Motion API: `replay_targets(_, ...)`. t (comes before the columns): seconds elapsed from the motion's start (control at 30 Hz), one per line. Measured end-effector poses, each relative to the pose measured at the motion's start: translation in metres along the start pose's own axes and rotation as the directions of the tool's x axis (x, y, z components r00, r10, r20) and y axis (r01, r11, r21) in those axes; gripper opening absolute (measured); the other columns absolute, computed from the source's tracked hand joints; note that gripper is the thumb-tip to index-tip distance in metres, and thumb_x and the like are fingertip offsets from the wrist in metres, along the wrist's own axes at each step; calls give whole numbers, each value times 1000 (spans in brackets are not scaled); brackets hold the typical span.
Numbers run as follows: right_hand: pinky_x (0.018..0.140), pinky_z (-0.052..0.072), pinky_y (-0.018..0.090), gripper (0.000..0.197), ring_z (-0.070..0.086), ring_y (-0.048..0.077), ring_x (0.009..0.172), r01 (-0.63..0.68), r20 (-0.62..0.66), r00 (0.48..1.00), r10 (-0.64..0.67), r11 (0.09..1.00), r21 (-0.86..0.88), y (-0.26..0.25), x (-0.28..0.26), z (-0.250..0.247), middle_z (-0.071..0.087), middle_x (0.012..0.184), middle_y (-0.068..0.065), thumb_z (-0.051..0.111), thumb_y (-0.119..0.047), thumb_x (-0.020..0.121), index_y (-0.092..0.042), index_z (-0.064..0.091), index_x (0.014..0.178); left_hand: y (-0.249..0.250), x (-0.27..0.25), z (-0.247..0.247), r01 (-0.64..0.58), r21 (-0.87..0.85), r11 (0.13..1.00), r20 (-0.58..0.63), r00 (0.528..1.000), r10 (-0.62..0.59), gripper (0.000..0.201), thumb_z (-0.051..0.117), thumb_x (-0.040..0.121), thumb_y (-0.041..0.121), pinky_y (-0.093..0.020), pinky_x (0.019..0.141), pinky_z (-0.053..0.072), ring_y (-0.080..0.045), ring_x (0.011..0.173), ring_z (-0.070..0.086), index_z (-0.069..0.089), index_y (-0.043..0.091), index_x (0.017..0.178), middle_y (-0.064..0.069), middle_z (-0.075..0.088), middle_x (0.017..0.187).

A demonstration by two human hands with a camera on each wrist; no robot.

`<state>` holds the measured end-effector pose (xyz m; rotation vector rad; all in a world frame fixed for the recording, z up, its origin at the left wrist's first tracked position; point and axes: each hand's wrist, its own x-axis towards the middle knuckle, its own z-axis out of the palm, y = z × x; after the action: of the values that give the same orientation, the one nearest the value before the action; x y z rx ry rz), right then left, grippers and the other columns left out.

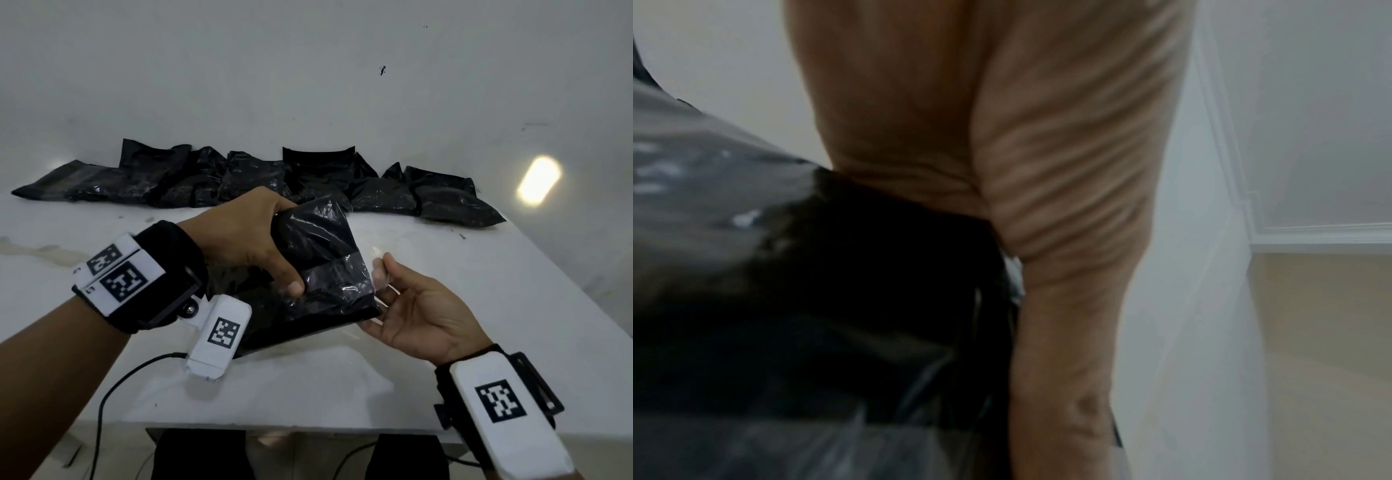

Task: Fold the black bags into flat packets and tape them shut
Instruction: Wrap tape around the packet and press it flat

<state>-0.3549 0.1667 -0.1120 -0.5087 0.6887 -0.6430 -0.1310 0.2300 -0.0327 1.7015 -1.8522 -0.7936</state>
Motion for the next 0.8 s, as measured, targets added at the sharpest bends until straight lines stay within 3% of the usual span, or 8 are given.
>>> replay_targets(0.2, 65, 57, 33, 17, 64, 19, 73, -49, -62, 997, 43, 994, -98, 4, 5, 5, 65, 83, 3, 77, -17, 69, -9, 71, 83, 11, -5, -3, -42, -7, 999, -4, 999, 42, 57, 96, 47, 14, -44, 83, 59, -19, 84, 74, 71, 11, 98, -3, 77, 91)
replay_targets(0.33, 59, 56, 31, 17, 63, 23, 71, -32, -31, 999, 26, 977, -211, 8, 2, 11, 65, 87, 13, 72, -10, 58, -7, 70, 74, 18, -7, -4, -67, -36, 997, -19, 998, 67, 57, 95, 47, 11, -40, 82, 59, -18, 85, 74, 71, 10, 99, -3, 77, 91)
replay_targets(0.47, 70, 56, 36, 47, 64, 25, 84, 120, 18, 992, -121, 937, -329, 7, 3, 7, 68, 98, 14, 76, -9, 54, -8, 69, 101, 21, -8, -6, -68, -35, 997, -28, 997, 67, 55, 95, 47, 12, -40, 80, 59, -19, 84, 74, 71, 9, 97, -4, 77, 90)
replay_targets(0.57, 81, 51, 40, 43, 62, 28, 90, 355, 42, 930, -364, 867, -349, 5, 3, 3, 70, 104, 18, 70, 2, 73, 0, 66, 116, 21, -7, -7, -53, 16, 998, -33, 998, 53, 57, 96, 47, 18, -45, 80, 59, -20, 82, 74, 71, 8, 97, -6, 76, 89)
replay_targets(0.63, 80, 50, 36, 23, 64, 23, 85, 454, 65, 884, -464, 813, -365, 0, -1, 2, 71, 100, 15, 58, -4, 92, -1, 68, 113, 21, -6, -8, -46, 34, 998, -39, 998, 47, 57, 97, 47, 20, -46, 80, 59, -21, 81, 73, 70, 9, 96, -5, 76, 88)
replay_targets(0.67, 79, 51, 32, 23, 65, 20, 83, 481, 81, 869, -488, 794, -370, -2, -4, 3, 73, 98, 12, 52, -13, 98, -3, 68, 112, 20, -5, -8, -44, 36, 998, -44, 998, 45, 56, 97, 47, 19, -46, 80, 59, -20, 81, 73, 70, 9, 95, -5, 76, 87)
replay_targets(0.73, 79, 51, 30, 34, 68, 19, 87, 529, 150, 844, -516, 748, -401, -6, -11, 6, 74, 100, 10, 48, -30, 100, -7, 69, 112, 21, -4, -8, -40, 37, 999, -55, 998, 42, 54, 97, 48, 18, -43, 78, 59, -19, 78, 73, 70, 9, 94, -3, 76, 85)
replay_targets(0.8, 78, 53, 30, 37, 71, 21, 91, 571, 247, 815, -524, 656, -494, -4, -17, 15, 75, 101, 12, 53, -36, 95, -7, 71, 111, 22, -3, -7, -48, 35, 998, -57, 997, 50, 53, 97, 48, 17, -40, 77, 60, -17, 77, 73, 70, 9, 93, -2, 76, 84)
